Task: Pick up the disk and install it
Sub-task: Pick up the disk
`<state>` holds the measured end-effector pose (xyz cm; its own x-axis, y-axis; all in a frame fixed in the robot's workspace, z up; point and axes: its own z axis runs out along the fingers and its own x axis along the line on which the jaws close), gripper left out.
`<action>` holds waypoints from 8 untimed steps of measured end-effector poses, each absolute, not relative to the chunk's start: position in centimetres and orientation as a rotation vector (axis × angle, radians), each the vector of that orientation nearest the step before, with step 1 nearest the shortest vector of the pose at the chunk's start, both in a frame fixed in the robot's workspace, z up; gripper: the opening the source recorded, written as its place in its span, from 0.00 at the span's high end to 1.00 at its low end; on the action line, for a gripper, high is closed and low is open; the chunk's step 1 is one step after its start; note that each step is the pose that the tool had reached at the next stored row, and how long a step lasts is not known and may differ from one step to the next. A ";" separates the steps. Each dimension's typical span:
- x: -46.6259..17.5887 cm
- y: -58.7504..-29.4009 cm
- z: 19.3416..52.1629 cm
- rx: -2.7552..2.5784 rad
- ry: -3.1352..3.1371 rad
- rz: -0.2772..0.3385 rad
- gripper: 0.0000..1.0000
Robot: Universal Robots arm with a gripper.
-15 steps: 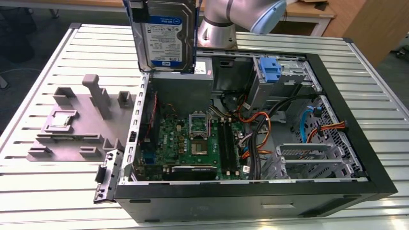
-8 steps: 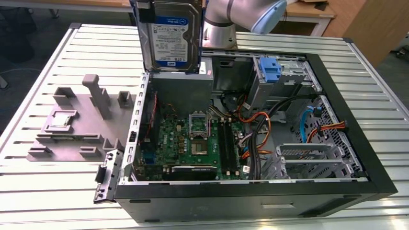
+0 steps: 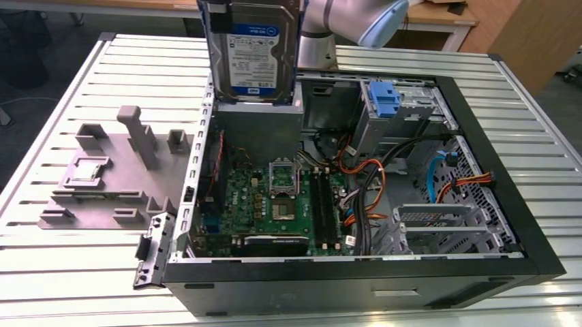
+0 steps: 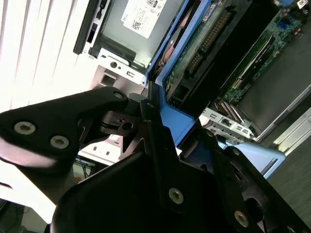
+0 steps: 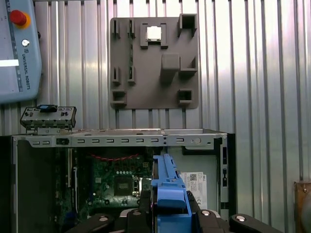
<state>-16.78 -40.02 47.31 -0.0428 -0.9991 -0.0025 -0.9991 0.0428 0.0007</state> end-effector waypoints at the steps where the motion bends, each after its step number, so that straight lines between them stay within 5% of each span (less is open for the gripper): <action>1: -16.6 -40.0 47.3 -2.172 2.268 0.004 0.63; 8: -15.6 -40.0 47.3 -2.172 2.268 0.003 0.63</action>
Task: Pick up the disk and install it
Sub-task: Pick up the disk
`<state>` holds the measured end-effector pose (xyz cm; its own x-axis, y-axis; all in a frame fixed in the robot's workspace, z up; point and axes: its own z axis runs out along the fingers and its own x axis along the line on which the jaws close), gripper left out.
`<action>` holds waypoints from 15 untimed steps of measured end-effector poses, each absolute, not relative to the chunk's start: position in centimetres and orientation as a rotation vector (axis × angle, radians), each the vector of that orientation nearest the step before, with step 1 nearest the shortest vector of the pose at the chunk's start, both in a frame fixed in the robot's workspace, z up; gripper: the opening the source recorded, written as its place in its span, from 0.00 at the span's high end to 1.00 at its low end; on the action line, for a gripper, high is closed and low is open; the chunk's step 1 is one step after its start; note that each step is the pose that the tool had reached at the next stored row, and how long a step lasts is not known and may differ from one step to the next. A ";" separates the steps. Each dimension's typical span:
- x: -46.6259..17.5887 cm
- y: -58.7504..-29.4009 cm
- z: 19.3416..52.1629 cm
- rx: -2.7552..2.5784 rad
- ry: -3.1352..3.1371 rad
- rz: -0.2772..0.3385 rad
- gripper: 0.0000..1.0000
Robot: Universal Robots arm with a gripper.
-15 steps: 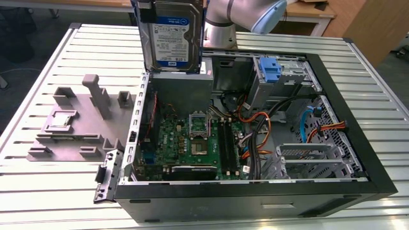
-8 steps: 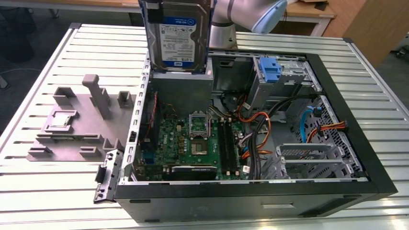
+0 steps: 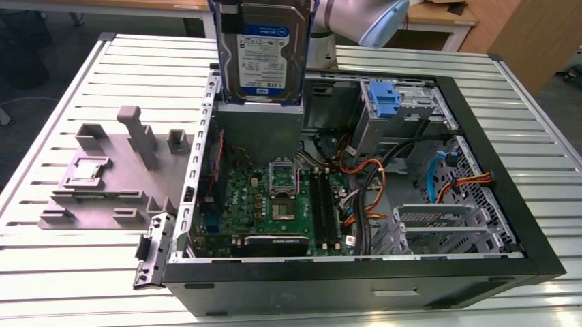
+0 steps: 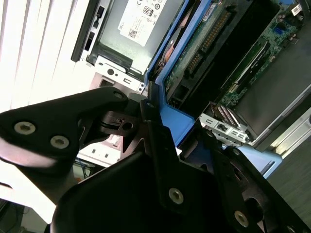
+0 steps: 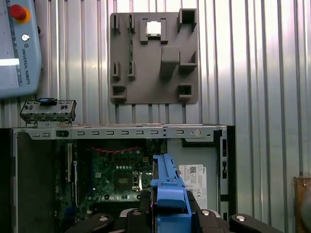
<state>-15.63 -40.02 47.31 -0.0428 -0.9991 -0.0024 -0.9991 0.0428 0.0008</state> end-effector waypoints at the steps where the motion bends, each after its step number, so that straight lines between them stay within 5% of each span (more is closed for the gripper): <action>1: -15.5 -40.0 47.3 -2.172 2.268 0.003 0.63; 15: -15.4 -40.7 47.3 -2.142 2.236 0.073 0.63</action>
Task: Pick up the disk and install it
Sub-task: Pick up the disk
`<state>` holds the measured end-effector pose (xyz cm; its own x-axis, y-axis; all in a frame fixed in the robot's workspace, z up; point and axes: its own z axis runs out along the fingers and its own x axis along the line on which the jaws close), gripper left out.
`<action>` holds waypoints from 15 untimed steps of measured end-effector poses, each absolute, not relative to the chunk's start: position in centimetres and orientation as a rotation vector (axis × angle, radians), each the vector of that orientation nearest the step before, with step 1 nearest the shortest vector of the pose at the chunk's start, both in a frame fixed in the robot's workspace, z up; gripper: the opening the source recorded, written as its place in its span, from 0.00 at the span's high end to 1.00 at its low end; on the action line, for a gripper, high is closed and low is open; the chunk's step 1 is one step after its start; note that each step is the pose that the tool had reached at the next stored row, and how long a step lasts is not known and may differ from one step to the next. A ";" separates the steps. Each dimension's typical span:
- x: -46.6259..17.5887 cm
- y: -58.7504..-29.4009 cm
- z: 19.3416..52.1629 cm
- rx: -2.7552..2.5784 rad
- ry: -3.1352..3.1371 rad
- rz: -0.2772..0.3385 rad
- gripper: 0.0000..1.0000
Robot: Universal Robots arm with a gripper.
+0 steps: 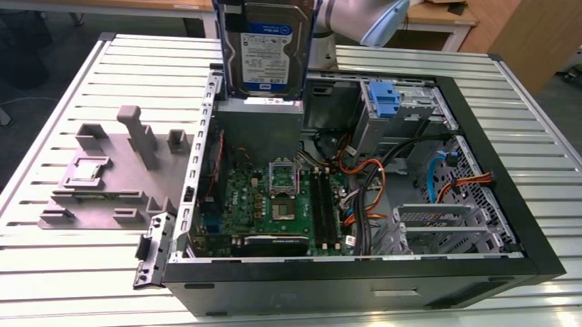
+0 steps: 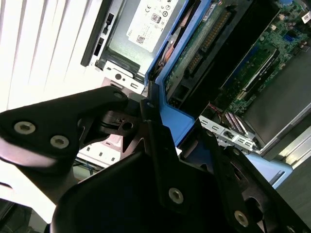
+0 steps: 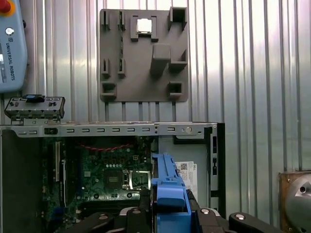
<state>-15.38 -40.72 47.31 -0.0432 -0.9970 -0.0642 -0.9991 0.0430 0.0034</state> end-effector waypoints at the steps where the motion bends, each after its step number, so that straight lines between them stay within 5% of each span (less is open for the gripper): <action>1: -15.4 -40.8 47.3 -2.142 2.237 0.073 0.63; 15: -14.5 -41.5 47.3 -2.099 2.276 0.071 0.63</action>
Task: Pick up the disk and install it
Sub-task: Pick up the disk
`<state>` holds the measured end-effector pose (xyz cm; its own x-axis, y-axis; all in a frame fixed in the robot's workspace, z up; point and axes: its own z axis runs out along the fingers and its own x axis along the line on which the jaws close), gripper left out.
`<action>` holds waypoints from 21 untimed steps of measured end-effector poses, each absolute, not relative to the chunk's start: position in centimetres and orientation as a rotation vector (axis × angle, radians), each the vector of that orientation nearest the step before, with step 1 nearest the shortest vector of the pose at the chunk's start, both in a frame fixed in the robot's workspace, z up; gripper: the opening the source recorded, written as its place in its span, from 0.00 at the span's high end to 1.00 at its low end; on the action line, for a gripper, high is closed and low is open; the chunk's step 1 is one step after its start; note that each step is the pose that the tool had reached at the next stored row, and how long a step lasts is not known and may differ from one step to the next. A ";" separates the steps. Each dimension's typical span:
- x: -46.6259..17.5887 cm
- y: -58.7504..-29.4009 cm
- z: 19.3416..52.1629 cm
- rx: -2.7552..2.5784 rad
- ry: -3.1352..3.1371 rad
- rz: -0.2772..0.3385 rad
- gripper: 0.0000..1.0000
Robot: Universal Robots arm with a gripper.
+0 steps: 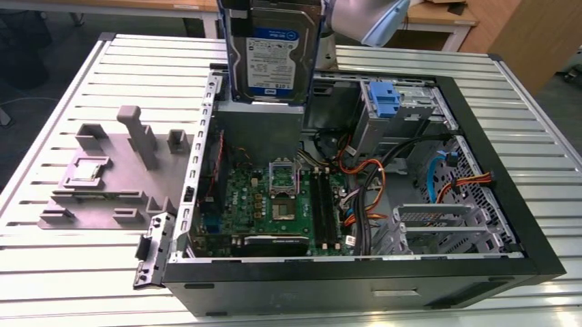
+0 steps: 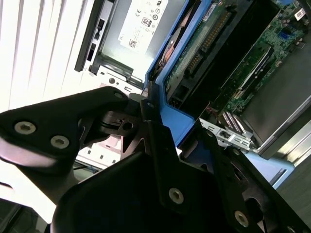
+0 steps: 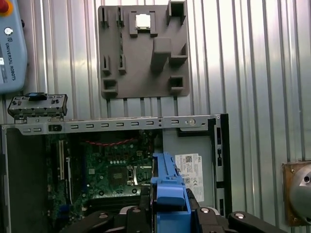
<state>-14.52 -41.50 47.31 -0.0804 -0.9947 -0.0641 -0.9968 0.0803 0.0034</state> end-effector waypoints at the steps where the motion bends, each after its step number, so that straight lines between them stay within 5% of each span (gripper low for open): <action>1: -14.3 -41.5 47.3 -2.098 2.277 0.071 0.63; 21: -12.6 -41.9 47.3 -2.102 2.286 0.056 0.63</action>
<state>-12.59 -41.89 47.31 -0.0838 -0.9952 -0.0506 -0.9965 0.0838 0.0022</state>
